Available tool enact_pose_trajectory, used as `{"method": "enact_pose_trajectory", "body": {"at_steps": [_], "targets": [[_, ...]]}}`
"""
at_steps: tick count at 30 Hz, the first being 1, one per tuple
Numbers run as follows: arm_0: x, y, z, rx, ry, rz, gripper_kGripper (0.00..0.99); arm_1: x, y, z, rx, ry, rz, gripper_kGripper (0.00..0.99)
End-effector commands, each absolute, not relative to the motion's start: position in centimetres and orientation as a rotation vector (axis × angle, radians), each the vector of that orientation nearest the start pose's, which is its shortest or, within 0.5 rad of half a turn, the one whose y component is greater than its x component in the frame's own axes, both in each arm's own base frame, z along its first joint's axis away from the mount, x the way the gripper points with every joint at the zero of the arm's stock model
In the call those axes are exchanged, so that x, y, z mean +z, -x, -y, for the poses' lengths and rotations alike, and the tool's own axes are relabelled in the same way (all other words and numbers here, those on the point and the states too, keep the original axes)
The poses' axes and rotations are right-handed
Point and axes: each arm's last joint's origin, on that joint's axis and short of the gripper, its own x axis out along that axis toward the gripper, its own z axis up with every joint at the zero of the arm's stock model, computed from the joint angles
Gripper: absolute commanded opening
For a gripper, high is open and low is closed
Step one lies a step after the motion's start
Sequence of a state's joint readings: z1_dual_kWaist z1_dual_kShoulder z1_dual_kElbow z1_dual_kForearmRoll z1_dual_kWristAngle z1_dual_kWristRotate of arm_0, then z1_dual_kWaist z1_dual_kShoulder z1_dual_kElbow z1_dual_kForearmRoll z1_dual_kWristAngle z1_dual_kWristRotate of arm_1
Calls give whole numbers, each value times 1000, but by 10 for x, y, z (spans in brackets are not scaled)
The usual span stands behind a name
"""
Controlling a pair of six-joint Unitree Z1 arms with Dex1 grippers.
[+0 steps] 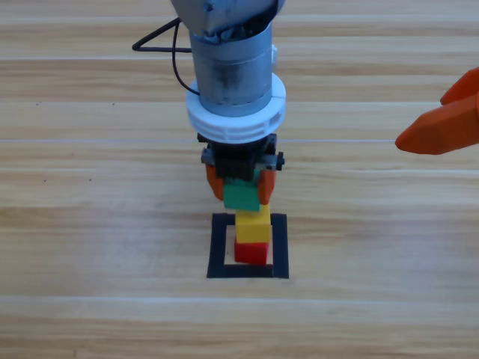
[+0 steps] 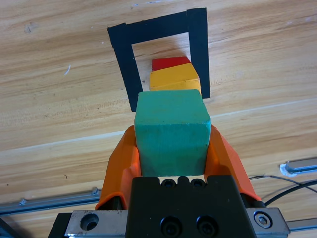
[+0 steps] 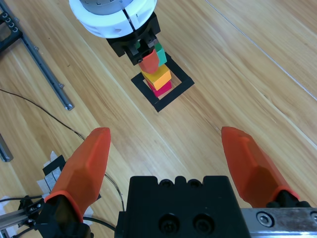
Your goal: Stack the blocks in the rectangular block: red at the bottom, yellow in the middle, green on top
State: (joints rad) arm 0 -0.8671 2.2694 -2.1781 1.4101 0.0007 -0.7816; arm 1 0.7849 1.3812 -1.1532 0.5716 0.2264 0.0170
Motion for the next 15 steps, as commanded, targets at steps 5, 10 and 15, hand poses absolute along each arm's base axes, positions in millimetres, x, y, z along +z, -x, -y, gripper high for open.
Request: {"method": "enact_pose_trajectory", "body": {"at_steps": [5,10,15], "targets": [[259,-295,364,-75,-62,-1575,0,347,-177,-182,920,231,-879,982],[257,-295,365,-75,-62,-1575,0,337,-183,-189,922,245,-917,982],[258,-295,365,-75,-60,-1574,0,330,-188,-194,929,249,-944,982]]}}
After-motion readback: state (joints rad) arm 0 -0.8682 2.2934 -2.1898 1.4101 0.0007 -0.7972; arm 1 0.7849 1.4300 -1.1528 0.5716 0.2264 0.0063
